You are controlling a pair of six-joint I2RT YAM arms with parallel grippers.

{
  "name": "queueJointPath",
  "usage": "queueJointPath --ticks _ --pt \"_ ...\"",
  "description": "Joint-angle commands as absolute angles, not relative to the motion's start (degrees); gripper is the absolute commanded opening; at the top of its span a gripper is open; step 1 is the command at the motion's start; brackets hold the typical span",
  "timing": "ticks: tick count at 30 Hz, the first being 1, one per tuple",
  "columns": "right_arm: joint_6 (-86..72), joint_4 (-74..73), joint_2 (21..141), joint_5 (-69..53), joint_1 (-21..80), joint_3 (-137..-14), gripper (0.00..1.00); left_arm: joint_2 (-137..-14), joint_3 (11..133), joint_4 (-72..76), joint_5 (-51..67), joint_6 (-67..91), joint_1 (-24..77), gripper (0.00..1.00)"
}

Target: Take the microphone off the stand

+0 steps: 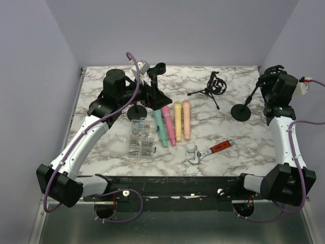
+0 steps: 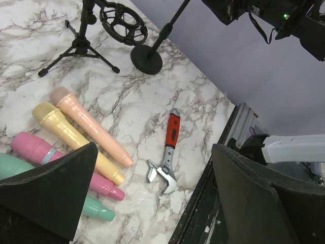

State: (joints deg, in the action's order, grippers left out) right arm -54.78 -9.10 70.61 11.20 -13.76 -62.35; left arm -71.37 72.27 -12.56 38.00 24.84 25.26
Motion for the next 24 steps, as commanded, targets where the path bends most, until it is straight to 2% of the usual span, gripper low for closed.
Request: queueJointPath --ticks 1,6,17,24 --pt "-57.0 -7.1 71.1 11.1 -14.4 -60.6 0.72 -71.8 73.5 -12.4 39.4 24.2 25.6 0.99" --pt "-56.9 -6.2 71.7 10.7 -14.5 -58.9 0.67 -72.1 73.5 -12.4 39.5 24.2 25.6 0.98" --pt "-57.1 -5.0 72.7 10.8 -14.6 -54.0 0.63 -72.3 73.4 -12.1 39.5 24.3 25.5 0.99" --pt "-55.6 -4.0 74.4 9.3 -14.5 -53.2 0.53 -72.3 73.3 -12.1 39.5 24.3 25.6 0.99"
